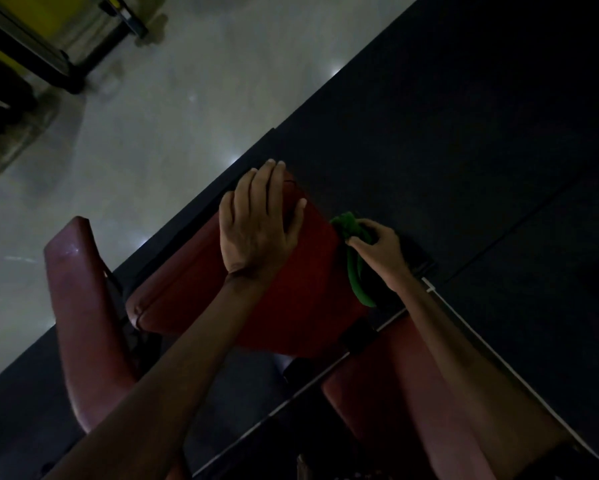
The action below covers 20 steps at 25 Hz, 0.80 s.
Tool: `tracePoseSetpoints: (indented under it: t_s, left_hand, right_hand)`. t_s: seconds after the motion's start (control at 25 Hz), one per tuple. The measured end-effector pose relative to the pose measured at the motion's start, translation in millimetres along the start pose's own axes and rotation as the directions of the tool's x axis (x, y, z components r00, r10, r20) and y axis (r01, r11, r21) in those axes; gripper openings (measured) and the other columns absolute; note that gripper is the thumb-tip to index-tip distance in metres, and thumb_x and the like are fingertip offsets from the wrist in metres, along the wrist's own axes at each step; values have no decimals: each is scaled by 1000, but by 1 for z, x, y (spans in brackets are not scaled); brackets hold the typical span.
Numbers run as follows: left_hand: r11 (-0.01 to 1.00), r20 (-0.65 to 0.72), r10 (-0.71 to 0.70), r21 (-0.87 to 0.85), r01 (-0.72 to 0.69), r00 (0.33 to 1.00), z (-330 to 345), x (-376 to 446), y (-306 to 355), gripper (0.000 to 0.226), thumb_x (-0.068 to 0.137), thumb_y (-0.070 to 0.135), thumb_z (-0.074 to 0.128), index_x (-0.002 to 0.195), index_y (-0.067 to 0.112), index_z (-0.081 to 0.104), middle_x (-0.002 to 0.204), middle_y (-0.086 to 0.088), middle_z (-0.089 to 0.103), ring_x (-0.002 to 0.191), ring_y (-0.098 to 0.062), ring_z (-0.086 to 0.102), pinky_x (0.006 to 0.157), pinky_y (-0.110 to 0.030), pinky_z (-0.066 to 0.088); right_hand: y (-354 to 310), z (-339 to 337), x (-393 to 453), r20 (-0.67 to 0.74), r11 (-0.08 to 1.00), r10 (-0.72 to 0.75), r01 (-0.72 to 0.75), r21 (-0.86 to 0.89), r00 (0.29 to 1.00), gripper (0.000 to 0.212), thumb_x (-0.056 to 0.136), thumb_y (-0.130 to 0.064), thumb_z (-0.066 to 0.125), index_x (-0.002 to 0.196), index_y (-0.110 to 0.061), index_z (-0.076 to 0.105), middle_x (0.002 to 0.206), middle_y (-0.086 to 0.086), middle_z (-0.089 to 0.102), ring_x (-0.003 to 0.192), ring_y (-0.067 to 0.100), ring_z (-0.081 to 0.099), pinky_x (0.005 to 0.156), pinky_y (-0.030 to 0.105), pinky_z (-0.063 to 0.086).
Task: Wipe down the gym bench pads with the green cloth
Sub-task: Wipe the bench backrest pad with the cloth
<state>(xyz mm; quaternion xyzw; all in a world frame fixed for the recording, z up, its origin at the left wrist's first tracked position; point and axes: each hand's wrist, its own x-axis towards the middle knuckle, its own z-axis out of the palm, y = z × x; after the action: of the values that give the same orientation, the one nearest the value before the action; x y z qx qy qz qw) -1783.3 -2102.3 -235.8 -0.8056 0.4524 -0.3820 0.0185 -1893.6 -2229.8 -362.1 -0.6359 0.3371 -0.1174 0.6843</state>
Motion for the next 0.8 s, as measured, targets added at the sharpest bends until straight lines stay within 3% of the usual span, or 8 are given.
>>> tracePoseSetpoints:
  t_s: [0.08,0.16,0.32,0.4,0.52,0.6,0.68,0.8]
  left_hand:
    - [1000,-7,-7,0,7,1000,-2,0,-1,47,94,44,47,124,9,54,120,-8,63,111,-20,46,88,-34,37]
    - [1000,10,-12,2,12,1000,-3,3,-2,47,94,44,46,125,8,53,120,-8,62,110,-20,45,88,-34,37]
    - [997,67,-72,0,72,995,-7,3,9,50,95,41,44,131,6,45,127,-12,57,116,-23,41,94,-36,34]
    - [994,158,-108,18,106,982,-8,-4,24,55,94,40,41,141,12,33,142,-14,41,128,-29,32,105,-44,27]
    - [984,303,37,154,-87,952,-6,-16,31,61,92,52,30,148,26,24,153,-4,14,134,-43,15,105,-61,23]
    - [969,320,77,199,-146,944,-6,-16,27,63,91,56,29,147,28,27,154,-1,13,133,-45,14,101,-64,28]
    - [957,314,104,227,-181,944,-6,-17,25,63,91,57,30,147,28,28,154,-1,13,133,-45,15,100,-65,29]
    - [958,310,120,213,-192,943,-4,-19,27,63,90,58,32,144,27,31,153,-1,14,133,-45,14,101,-65,22]
  right_hand:
    - [-12,7,-3,-19,988,-93,95,123,995,19,82,-7,64,88,-25,65,78,-8,64,75,7,61,68,23,50]
    - [0,12,-5,-36,982,-61,66,178,998,20,82,-6,63,86,-25,65,75,-7,63,73,7,60,64,21,48]
    - [39,-4,1,-28,988,155,-155,-9,988,12,81,-20,63,86,-31,66,77,-6,64,83,19,64,70,34,50]
    - [32,-5,3,-26,995,100,-100,10,995,14,80,-18,65,87,-30,66,78,-7,65,82,15,64,73,33,51]
    - [29,2,-2,-39,986,23,-17,163,999,20,82,-10,65,89,-28,65,81,-10,65,81,8,62,72,23,51]
    - [49,1,-3,-47,979,125,-115,166,991,15,84,-13,63,92,-25,65,81,-6,64,84,13,62,71,27,50]
    - [63,-6,1,-45,970,238,-235,63,970,11,85,-17,62,95,-23,64,82,-4,62,87,19,62,72,30,49]
    - [57,-8,8,-27,986,159,-157,61,987,16,83,-12,64,93,-25,65,84,-6,64,83,13,62,72,28,51]
